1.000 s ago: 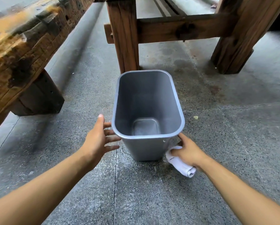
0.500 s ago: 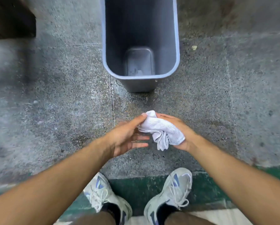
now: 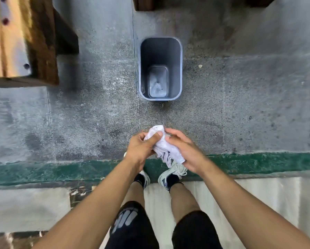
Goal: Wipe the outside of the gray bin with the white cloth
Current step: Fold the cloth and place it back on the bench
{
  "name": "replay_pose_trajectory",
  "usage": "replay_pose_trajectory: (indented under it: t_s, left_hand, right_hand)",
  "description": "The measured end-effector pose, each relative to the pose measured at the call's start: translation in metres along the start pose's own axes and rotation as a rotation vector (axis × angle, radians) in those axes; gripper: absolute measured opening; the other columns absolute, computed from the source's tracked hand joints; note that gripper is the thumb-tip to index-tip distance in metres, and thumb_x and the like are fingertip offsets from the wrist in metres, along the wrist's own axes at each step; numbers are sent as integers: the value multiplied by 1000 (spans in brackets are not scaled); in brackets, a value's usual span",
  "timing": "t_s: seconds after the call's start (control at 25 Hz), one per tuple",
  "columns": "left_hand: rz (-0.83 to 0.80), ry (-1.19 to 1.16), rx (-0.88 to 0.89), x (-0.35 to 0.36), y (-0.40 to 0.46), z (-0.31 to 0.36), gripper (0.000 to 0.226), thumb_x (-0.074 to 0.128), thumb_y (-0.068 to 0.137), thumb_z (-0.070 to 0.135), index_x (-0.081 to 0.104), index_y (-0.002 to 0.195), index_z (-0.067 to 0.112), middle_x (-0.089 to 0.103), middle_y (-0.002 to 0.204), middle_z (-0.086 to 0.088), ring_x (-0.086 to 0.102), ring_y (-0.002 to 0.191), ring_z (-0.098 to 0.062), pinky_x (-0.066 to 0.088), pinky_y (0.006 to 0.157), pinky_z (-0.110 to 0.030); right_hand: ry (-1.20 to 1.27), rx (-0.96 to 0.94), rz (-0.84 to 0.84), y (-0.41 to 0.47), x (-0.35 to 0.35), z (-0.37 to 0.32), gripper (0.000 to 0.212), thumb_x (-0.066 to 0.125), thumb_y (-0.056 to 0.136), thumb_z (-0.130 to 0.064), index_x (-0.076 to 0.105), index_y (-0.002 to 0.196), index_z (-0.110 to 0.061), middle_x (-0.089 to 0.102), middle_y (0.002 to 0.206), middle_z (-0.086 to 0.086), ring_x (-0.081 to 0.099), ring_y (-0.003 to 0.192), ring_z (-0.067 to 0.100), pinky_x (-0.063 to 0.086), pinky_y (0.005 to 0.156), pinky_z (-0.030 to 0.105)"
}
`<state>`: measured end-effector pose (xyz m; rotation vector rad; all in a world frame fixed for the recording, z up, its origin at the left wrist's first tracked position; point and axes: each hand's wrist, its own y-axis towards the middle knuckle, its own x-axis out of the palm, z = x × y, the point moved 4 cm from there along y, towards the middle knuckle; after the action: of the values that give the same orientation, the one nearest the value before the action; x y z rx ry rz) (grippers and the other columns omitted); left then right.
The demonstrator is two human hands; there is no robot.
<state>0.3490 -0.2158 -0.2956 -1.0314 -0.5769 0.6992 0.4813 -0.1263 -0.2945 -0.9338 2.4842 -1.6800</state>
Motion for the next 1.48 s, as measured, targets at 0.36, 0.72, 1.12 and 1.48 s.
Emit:
replay_pose_trajectory:
  t_s: [0.36,0.72,1.12,1.48]
  left_hand:
    - [-29,96,158,-7,-154,150,53,76,86,39,60,104,-8,69,85,-20,66,74,-26,54,64,-37]
    - [-51,88,232,-9,-177,291,42,72,82,-10,61,120,3,76,112,-18,73,100,-34,60,84,-46]
    - [-92,-19,307,-3,-140,480,33,72,86,-4,68,118,4,77,113,-17,73,103,-36,59,88,-49]
    - [-65,299,339,-17,-27,598,17,57,101,14,64,114,22,76,115,-6,73,104,-26,56,96,-50]
  right_hand:
    - [-670,-200,340,-132,119,-126,17,72,85,-25,58,94,-28,67,86,-8,64,80,16,49,66,23]
    - [-394,-459,224,-142,162,-270,4,66,95,-24,67,92,-26,70,80,-14,63,74,2,48,65,15]
    - [17,-298,-33,-80,209,-435,25,64,93,-3,67,117,-6,75,113,16,71,104,33,54,91,48]
    - [-117,-315,325,27,253,-516,16,69,94,-17,62,93,-2,74,91,20,67,83,28,53,75,44]
